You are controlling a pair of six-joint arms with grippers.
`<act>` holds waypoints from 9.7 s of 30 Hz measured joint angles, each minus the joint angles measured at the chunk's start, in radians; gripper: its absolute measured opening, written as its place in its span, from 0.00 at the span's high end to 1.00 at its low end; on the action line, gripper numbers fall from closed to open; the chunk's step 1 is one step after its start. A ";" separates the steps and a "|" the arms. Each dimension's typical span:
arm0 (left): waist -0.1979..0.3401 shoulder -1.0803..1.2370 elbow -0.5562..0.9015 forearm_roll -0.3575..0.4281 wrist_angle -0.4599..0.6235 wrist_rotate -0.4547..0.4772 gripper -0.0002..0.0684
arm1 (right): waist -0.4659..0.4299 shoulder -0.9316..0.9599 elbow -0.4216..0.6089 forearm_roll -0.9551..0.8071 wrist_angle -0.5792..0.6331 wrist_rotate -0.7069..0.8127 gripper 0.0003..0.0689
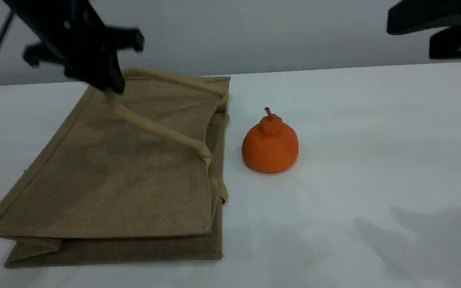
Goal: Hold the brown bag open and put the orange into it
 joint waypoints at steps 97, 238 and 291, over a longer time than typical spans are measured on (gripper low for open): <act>-0.064 -0.464 -0.132 0.117 0.427 0.015 0.86 | 0.259 0.540 -0.396 0.090 0.040 -0.201 0.97; -0.123 -0.715 0.362 -0.574 0.190 0.677 0.19 | 0.238 -1.138 -0.074 -1.600 0.627 1.229 0.38; -0.122 -1.858 0.809 0.180 0.536 0.026 0.19 | -0.112 -1.261 0.031 -1.579 0.588 1.287 0.38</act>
